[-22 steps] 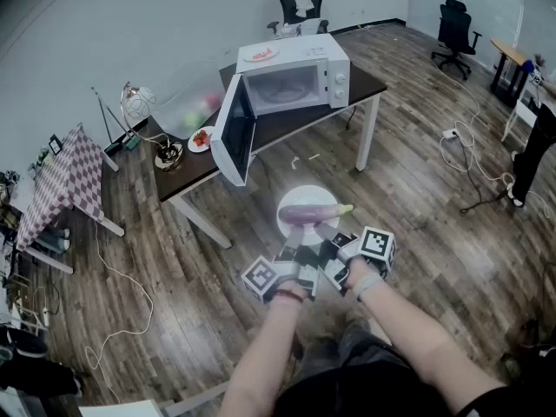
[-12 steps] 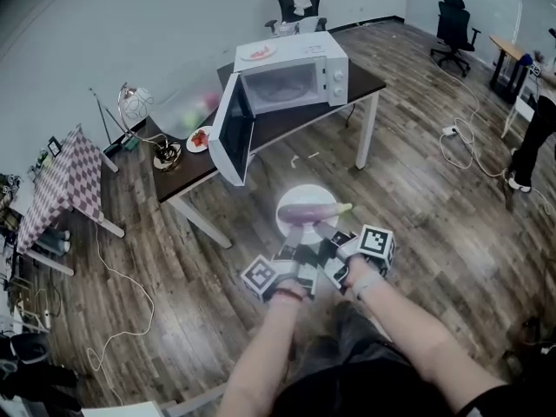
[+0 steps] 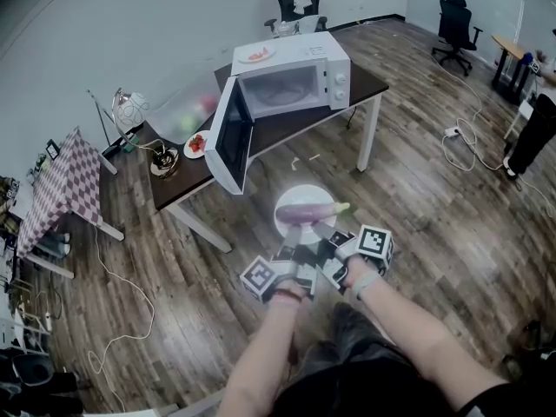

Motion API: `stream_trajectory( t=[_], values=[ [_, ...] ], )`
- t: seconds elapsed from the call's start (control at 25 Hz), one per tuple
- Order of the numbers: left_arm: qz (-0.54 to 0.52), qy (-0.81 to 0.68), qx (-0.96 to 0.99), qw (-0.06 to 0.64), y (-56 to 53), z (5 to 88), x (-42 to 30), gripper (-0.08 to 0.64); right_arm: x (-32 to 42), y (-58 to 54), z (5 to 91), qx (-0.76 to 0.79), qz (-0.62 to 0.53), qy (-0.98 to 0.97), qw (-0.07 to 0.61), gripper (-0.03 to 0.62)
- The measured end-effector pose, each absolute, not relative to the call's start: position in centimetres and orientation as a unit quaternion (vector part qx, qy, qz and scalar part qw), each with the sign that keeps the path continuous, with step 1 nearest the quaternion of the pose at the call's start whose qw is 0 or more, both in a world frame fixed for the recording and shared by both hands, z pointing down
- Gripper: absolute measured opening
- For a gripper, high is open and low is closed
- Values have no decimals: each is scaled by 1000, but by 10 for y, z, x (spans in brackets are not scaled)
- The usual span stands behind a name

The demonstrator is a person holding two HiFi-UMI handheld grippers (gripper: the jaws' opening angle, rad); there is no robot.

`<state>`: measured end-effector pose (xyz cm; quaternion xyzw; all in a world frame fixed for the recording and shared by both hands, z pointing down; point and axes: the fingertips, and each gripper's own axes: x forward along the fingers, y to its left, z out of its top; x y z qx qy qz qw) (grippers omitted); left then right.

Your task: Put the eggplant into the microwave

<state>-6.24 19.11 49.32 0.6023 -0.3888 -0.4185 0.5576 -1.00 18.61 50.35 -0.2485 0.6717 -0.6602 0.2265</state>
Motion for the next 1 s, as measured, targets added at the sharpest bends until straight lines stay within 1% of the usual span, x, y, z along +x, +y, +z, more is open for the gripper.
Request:
stream_trajectory(
  t=[0.56, 1.0],
  values=[
    [-426, -399, 599, 548, 118, 498, -71, 26, -19, 112, 511, -231, -668, 674, 217, 28],
    [-426, -411, 584, 555, 54, 511, -64, 26, -13, 47, 523, -224, -680, 666, 209, 28]
  ],
)
